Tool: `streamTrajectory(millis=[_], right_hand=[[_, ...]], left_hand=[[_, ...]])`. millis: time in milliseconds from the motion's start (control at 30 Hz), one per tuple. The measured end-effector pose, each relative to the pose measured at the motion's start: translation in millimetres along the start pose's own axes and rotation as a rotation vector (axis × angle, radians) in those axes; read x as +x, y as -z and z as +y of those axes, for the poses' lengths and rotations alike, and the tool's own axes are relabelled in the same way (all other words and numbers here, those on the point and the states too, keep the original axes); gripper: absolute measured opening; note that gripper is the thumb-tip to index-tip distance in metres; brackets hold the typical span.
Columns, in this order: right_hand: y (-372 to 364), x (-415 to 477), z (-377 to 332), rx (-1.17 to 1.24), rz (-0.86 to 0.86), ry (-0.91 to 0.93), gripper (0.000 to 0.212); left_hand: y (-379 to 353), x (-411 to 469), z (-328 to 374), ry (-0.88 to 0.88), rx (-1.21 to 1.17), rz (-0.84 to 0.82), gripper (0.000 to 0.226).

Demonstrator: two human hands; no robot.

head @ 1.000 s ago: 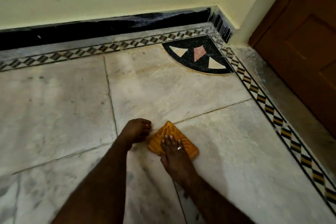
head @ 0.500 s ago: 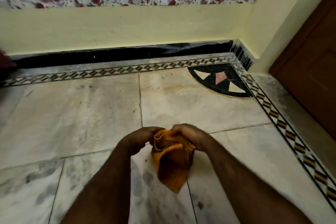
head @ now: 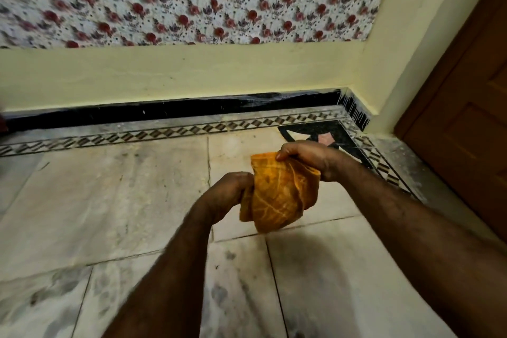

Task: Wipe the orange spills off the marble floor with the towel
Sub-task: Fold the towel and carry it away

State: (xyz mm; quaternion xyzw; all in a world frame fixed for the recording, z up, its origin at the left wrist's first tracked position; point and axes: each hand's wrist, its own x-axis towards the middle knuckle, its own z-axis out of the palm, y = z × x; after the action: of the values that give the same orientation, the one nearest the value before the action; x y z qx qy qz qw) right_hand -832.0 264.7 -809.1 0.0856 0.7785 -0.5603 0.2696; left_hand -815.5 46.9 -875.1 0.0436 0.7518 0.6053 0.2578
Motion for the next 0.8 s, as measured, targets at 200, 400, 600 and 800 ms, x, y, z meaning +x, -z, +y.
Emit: streamTrajectory(millis=[200,400,600,800], right_hand=[[33,-24,-51,-0.026,0.086,0.183,0.024],[45,-39,-53,0.253,-0.042,0.392,0.058],[27,-37,-53,0.075,-0.126,0.440,0.089],[44,-44,-68,0.396,-0.031,0.476,0.047]], left_hand=[[-1,-9,93,-0.367,0.374,0.209,0.024],[8,-23,164,-0.503,0.735,0.357,0.031],[28,-25,180,-0.419,0.791,0.392,0.029],[42,-32,187,-0.448,0.554,0.294,0.026]])
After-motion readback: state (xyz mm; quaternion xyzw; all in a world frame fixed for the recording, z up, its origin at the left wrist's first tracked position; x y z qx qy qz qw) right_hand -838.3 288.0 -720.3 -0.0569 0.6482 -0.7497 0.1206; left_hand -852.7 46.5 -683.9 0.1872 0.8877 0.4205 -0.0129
